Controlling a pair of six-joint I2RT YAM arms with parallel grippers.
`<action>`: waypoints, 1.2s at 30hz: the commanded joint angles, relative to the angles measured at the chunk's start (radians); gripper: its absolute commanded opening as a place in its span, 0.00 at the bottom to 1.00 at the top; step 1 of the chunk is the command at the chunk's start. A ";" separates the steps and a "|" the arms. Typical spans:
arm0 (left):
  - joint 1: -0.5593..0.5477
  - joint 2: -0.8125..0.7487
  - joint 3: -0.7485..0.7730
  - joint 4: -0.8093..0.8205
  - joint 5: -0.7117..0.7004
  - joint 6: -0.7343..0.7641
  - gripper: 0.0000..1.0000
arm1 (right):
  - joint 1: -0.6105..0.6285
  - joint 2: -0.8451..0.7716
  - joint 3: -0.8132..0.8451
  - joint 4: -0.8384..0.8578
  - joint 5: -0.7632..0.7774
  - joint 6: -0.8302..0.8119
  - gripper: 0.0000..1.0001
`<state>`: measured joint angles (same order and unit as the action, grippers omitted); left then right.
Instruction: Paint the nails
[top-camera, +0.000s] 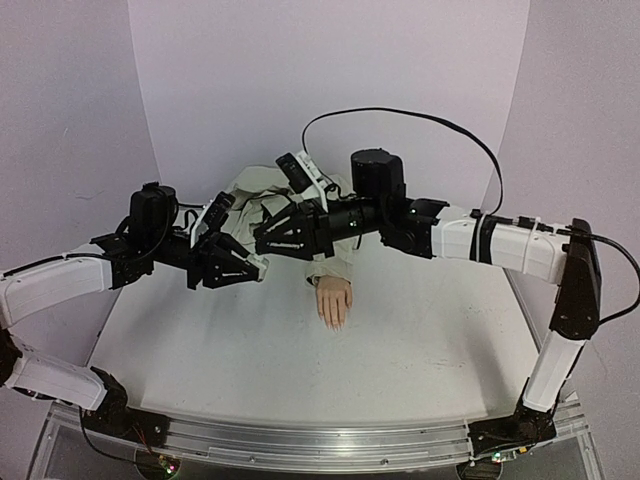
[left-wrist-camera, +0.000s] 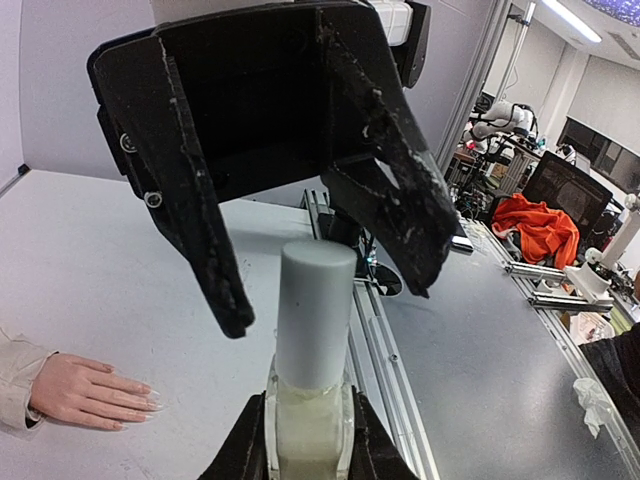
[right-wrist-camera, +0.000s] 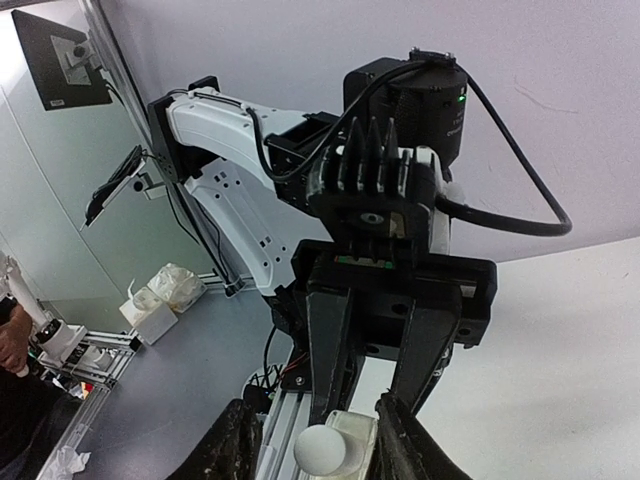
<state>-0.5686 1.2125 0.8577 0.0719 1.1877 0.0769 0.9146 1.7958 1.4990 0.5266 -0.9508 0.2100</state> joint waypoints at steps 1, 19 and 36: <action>-0.004 -0.006 0.052 0.052 0.030 -0.011 0.00 | 0.007 0.018 0.058 0.071 -0.059 0.002 0.41; 0.019 -0.076 0.021 0.090 -0.208 -0.045 0.00 | 0.044 0.037 0.019 0.085 0.070 -0.015 0.00; 0.064 -0.274 -0.163 0.191 -1.140 -0.013 0.00 | 0.294 0.337 0.389 -0.174 1.094 0.373 0.00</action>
<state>-0.5278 0.9749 0.6567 0.0971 0.3096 0.0605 1.0752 2.0907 1.7779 0.5320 -0.0803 0.4503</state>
